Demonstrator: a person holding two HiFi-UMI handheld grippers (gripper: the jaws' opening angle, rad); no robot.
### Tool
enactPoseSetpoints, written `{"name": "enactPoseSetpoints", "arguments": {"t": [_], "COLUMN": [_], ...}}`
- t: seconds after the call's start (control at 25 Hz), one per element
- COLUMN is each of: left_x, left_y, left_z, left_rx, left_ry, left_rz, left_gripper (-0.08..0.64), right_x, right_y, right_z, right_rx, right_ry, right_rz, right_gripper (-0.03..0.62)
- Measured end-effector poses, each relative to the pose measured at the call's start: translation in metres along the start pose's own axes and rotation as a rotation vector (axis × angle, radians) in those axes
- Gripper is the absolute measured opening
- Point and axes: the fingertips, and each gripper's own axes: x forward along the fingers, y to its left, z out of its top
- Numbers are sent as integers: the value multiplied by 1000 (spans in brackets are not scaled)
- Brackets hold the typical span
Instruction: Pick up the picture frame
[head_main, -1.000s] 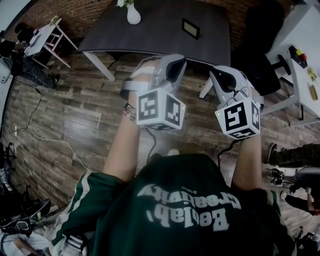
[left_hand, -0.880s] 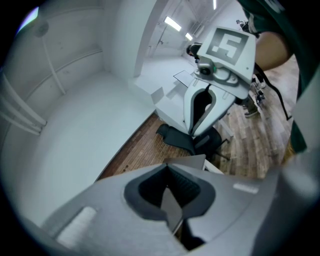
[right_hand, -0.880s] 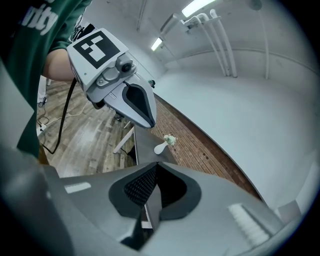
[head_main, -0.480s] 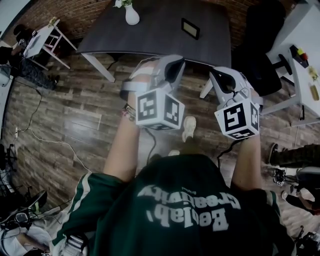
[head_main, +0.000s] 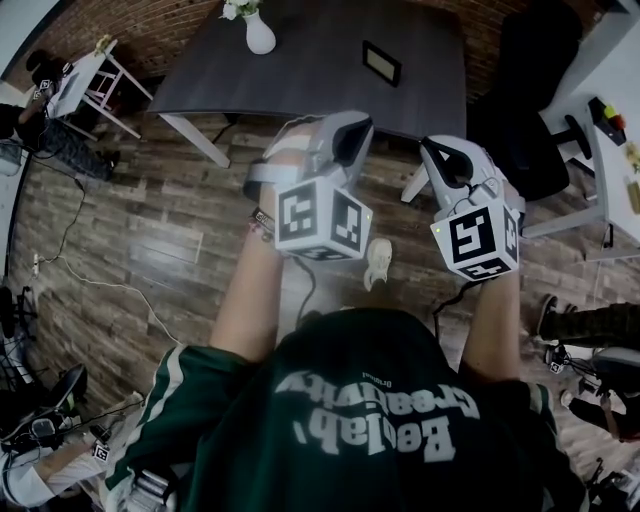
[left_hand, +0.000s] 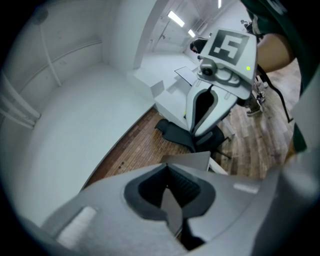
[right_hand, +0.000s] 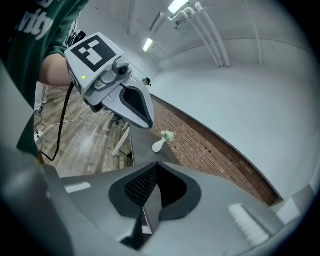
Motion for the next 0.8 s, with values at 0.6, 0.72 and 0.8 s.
{"name": "enactPoseSetpoints", "arguments": {"t": [0.6, 0.72, 0.8], "left_x": [119, 142, 157], "left_y": [37, 45, 51], "left_z": [-1, -4, -6], "left_rx": [-14, -12, -12], "left_ry": [31, 44, 52], "left_rz": [-26, -28, -29], "left_gripper": [3, 3, 3], "right_x": [72, 87, 97], "right_y": [-86, -103, -115], "right_z": [-54, -66, -73], "right_rx": [45, 54, 56], "right_ry": [1, 2, 3], "right_rz": [47, 54, 62], "right_gripper": [6, 6, 6]}}
